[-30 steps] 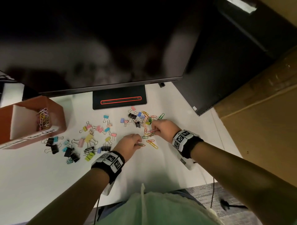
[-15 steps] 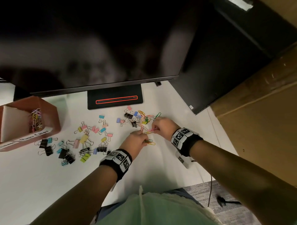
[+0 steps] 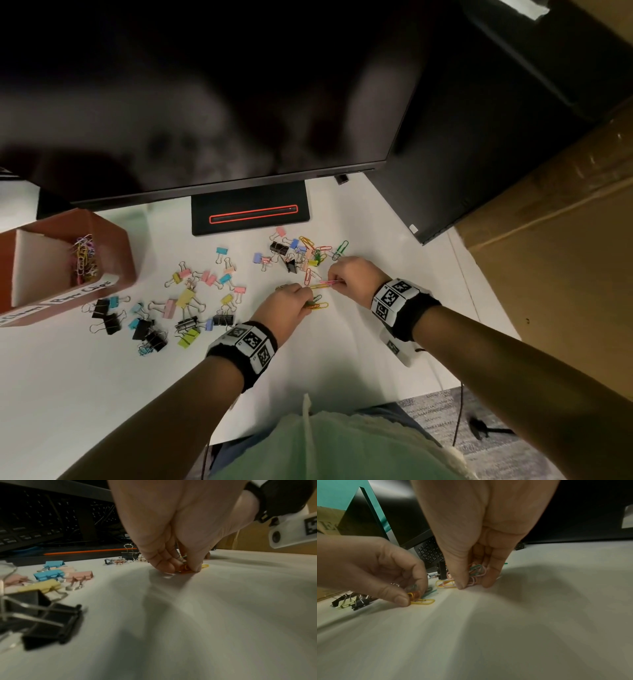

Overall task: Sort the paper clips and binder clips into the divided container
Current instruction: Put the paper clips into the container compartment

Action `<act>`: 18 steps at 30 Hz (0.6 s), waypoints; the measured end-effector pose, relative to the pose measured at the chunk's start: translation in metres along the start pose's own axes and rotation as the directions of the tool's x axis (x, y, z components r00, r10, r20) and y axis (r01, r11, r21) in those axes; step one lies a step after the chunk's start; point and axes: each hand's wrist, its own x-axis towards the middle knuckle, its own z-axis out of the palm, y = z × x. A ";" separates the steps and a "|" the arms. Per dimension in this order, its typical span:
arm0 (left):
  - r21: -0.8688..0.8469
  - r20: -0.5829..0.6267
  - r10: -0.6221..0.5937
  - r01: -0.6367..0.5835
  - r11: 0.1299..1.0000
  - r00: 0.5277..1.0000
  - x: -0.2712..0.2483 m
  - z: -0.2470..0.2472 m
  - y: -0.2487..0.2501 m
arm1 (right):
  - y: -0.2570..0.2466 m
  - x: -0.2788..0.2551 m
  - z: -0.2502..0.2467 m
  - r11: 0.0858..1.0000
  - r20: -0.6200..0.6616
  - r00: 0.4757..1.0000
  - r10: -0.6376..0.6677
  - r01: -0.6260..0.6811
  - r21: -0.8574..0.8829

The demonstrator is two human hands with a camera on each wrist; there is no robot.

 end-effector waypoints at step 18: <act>-0.360 -0.375 -0.197 0.054 0.931 0.906 -0.089 -0.105 -0.061 | -0.099 0.014 -0.044 0.972 -0.279 0.941 -0.190 0.220 0.082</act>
